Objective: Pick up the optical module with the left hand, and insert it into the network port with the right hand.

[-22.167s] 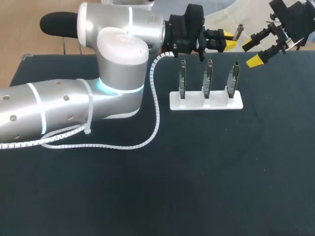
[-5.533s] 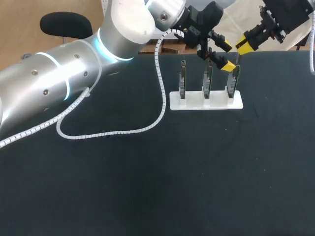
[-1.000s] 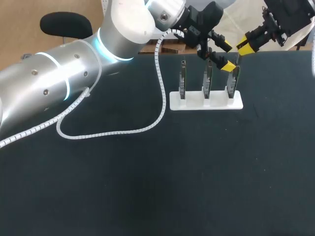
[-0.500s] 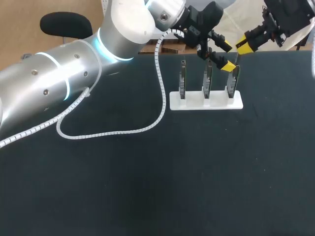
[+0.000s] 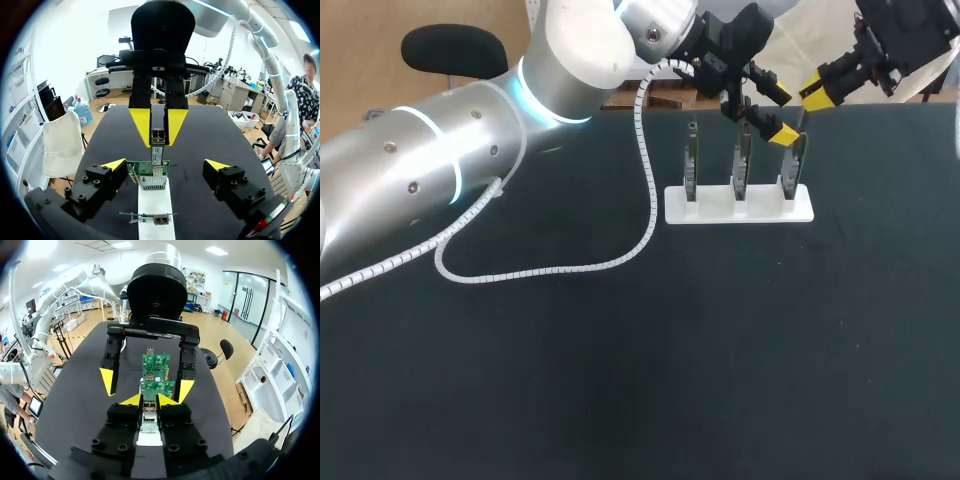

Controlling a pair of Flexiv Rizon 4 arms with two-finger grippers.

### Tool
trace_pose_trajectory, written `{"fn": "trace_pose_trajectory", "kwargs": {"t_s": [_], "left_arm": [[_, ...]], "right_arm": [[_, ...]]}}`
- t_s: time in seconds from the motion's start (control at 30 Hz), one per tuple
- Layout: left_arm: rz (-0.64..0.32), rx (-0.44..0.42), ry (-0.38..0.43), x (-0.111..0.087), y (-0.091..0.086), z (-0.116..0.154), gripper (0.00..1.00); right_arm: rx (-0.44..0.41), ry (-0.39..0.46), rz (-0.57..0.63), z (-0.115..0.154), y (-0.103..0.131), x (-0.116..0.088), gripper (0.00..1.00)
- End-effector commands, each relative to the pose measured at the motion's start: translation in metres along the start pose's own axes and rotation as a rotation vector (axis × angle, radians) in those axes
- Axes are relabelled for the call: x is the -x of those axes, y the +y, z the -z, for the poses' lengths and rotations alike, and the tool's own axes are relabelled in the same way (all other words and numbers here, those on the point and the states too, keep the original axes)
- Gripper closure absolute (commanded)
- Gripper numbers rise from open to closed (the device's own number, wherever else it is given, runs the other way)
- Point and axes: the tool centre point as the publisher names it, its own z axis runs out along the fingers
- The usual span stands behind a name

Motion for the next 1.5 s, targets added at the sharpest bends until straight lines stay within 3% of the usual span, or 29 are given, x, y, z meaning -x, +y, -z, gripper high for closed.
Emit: {"fn": "trace_pose_trajectory", "kwargs": {"t_s": [0.03, 1.5], "left_arm": [[-0.002, 0.003, 0.000, -0.0008, -0.0020, 0.0006, 0.00], [-0.002, 0.003, 0.000, -0.0008, -0.0020, 0.0006, 0.00]], "right_arm": [[-0.012, -0.008, 0.011, 0.0019, 0.0044, 0.0018, 1.00], [-0.014, 0.003, 0.004, 0.0024, 0.0032, 0.0008, 1.00]]}}
